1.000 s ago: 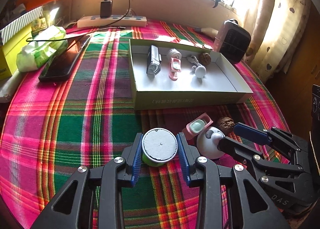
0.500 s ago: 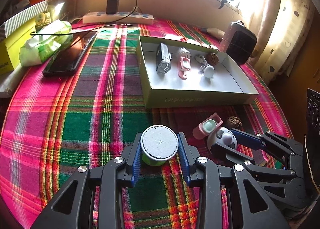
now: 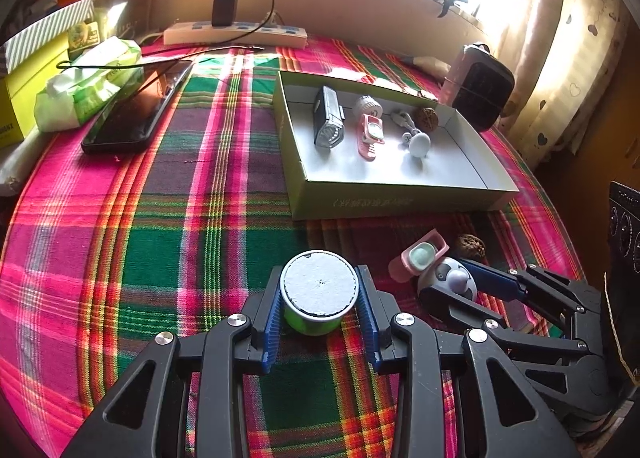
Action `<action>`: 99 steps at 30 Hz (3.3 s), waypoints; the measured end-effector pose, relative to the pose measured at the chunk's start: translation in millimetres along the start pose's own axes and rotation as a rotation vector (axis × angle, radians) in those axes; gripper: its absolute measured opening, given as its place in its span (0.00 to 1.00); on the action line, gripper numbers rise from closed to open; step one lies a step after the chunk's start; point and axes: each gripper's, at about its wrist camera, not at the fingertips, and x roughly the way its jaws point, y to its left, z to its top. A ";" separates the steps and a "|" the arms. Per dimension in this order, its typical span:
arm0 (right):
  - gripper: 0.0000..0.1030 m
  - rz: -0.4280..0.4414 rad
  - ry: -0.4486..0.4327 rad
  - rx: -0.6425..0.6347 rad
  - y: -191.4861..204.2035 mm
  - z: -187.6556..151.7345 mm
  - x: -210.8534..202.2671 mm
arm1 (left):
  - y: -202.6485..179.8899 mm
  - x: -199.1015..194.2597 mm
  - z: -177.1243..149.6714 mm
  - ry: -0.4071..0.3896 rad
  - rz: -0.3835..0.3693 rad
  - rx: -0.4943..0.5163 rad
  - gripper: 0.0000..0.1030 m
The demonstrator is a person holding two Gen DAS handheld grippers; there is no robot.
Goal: Organize objects
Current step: 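Close the left gripper on the green container while the right gripper closes on the white egg toy, then lift and carry the green container and white egg toy over the box with both grippers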
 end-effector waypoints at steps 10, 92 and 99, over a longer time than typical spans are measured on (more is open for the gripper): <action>0.34 0.006 -0.021 0.004 -0.4 -0.5 -2.6 | -1.4 -0.1 0.1 -0.004 0.010 -0.001 0.30; 0.27 0.015 -0.176 0.070 -28.1 18.8 -53.1 | -40.0 -29.8 23.5 -0.097 0.014 0.105 0.30; 0.27 -0.004 -0.189 0.091 -40.7 28.7 -55.3 | -44.1 -27.2 33.2 -0.102 0.008 0.116 0.30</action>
